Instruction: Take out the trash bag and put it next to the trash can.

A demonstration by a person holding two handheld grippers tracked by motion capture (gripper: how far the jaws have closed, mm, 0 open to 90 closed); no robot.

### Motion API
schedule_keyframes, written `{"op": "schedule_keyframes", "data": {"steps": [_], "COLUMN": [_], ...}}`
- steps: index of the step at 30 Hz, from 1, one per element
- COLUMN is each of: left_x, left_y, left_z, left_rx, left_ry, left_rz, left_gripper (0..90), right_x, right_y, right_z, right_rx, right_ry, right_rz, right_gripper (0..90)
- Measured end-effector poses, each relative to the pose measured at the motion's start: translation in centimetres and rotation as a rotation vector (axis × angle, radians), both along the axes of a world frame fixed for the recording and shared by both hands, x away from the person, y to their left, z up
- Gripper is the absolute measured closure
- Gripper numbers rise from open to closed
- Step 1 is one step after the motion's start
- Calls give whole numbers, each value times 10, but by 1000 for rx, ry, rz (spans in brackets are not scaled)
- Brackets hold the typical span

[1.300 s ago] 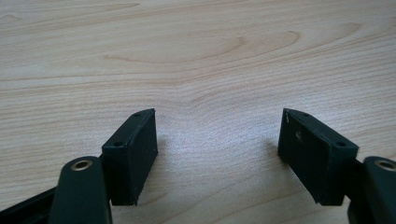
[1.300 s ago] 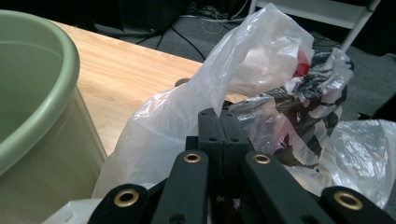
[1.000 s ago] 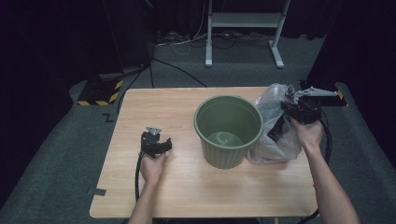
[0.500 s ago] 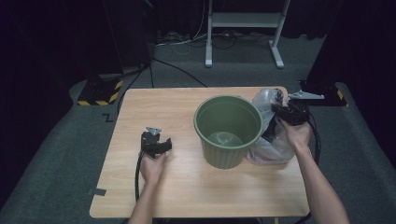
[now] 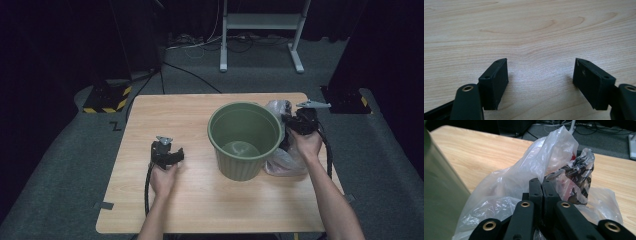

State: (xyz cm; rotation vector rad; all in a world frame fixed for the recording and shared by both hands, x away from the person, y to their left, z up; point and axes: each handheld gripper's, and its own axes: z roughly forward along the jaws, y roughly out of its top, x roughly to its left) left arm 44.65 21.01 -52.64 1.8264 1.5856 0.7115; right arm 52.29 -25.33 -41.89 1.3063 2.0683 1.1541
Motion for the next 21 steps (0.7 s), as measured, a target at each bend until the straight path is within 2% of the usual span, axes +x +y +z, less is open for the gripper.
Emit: {"op": "schedule_keyframes", "data": {"steps": [5, 10, 16, 19, 21], "left_x": [0, 0, 0, 0, 0], "left_y": [0, 0, 0, 0, 0], "left_z": [0, 0, 0, 0, 0], "left_rx": [0, 0, 0, 0, 0], "left_ry": [0, 0, 0, 0, 0], "left_rz": [0, 0, 0, 0, 0], "left_gripper": [282, 282, 283, 282, 282], "right_x": [7, 10, 8, 4, 0], "right_y": [5, 6, 0, -3, -5], "right_z": [-11, -15, -10, -4, 0], "right_rx": [-17, -13, 16, 12, 21], "right_ry": [30, 46, 53, 37, 24], "right_rz": [3, -1, -21, -30, -32], "right_gripper": [865, 804, 599, 501, 467]}}
